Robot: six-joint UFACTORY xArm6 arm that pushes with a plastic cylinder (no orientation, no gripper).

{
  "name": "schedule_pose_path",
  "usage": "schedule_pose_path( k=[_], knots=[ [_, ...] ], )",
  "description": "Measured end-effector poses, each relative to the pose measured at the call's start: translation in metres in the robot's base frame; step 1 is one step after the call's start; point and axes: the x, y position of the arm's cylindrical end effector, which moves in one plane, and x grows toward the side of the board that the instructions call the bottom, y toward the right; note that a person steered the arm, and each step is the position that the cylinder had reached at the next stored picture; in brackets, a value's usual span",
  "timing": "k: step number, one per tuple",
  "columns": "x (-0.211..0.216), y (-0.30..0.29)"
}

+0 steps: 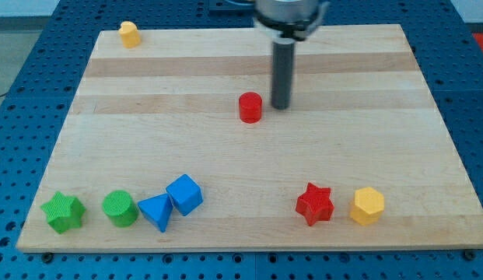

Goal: Move the red circle diagonal to the green circle

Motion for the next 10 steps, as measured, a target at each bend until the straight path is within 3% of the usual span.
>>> schedule_pose_path(
  k=[1,3,10],
  knots=[
    [0.045,0.034],
    [0.059,-0.06],
    [-0.085,-0.08]
  ],
)
